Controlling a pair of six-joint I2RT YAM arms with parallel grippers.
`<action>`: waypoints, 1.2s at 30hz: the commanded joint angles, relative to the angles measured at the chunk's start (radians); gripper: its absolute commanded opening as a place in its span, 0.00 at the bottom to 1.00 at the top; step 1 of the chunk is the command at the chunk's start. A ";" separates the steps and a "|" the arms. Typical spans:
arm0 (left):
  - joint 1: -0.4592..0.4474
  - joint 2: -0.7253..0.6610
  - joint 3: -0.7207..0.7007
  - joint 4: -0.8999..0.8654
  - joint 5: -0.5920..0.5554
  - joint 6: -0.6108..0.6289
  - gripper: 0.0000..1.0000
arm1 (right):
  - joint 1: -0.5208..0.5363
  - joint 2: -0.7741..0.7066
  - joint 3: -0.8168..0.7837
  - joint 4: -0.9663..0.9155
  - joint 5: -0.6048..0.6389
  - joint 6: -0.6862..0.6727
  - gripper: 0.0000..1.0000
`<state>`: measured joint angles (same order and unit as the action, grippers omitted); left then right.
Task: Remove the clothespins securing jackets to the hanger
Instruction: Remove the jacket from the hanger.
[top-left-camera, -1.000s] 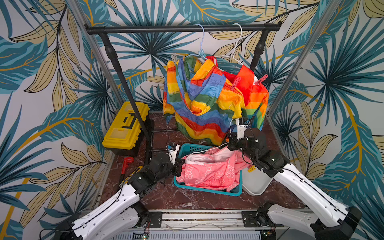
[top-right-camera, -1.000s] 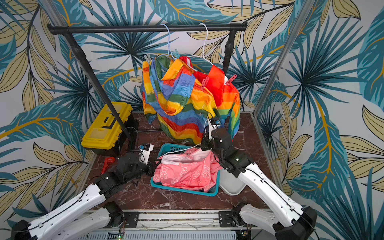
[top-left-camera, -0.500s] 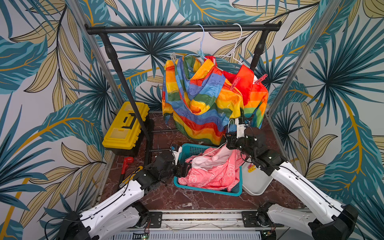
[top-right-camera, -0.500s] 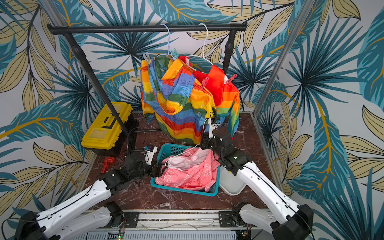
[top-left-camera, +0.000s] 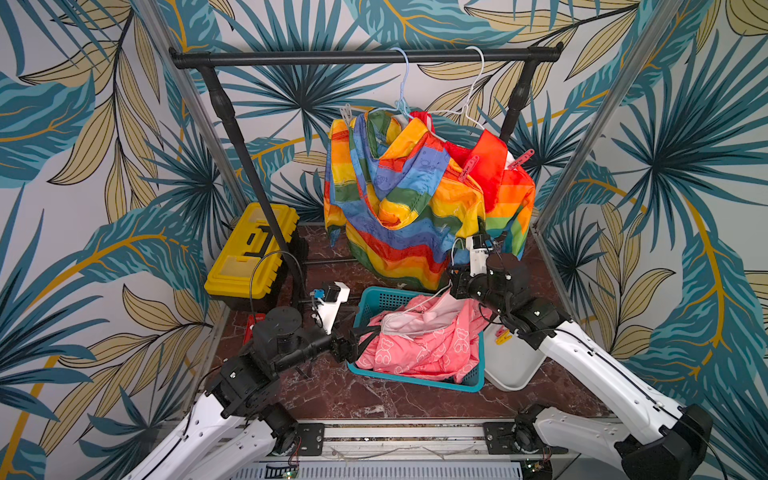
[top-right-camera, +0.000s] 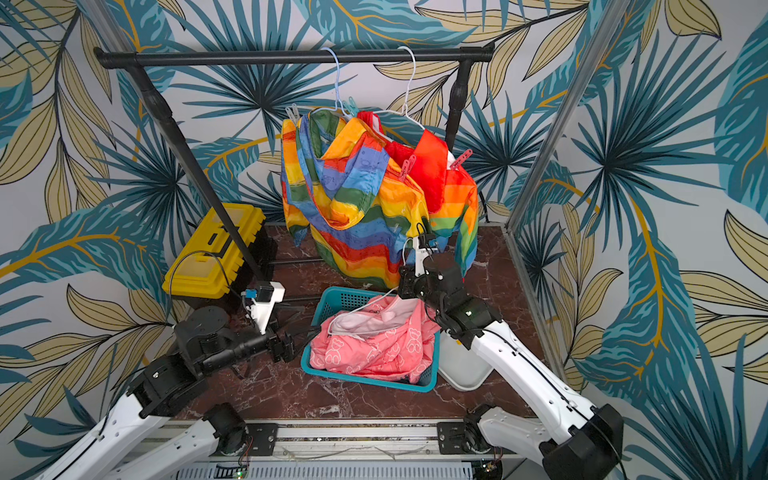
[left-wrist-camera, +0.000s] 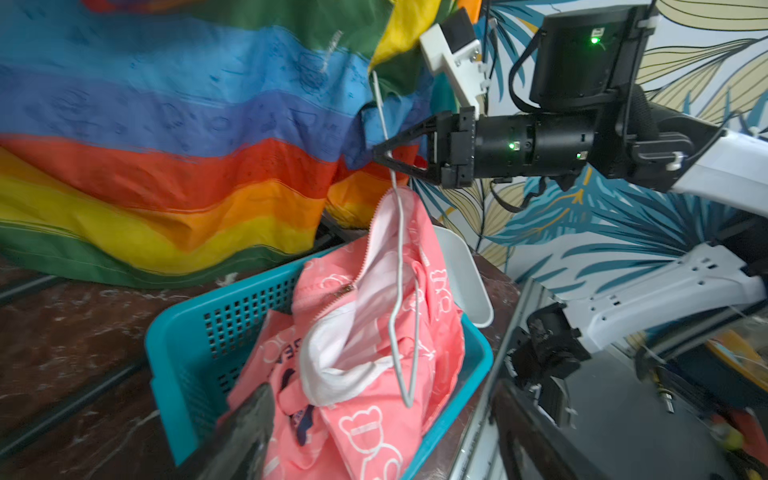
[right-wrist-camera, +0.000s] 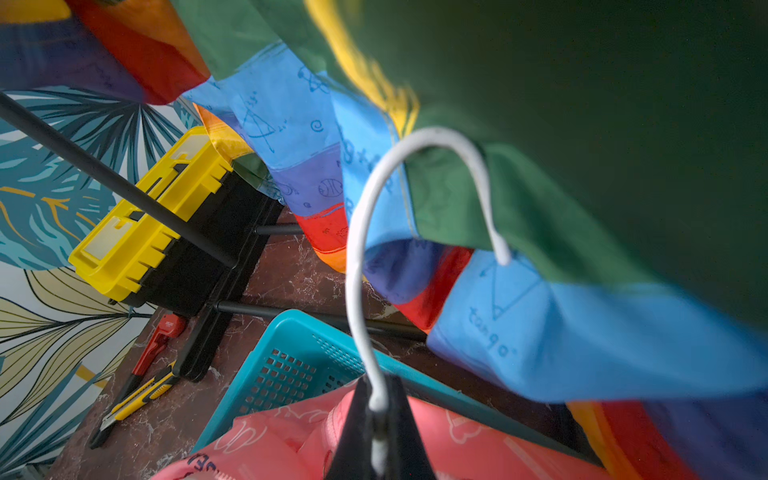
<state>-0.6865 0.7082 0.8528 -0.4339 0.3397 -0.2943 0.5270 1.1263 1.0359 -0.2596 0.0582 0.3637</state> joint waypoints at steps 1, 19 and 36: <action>0.002 0.112 0.056 -0.037 0.093 0.045 0.74 | -0.002 -0.009 -0.011 0.000 -0.043 -0.016 0.00; 0.002 0.414 0.227 -0.037 0.298 0.046 0.20 | 0.001 -0.043 -0.034 -0.011 -0.033 -0.052 0.00; 0.002 0.381 0.185 -0.052 0.206 0.071 0.00 | 0.005 -0.051 -0.024 -0.027 -0.017 -0.044 0.62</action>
<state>-0.6838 1.1313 1.0500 -0.4725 0.5999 -0.2565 0.5274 1.0973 1.0245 -0.2684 0.0292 0.3214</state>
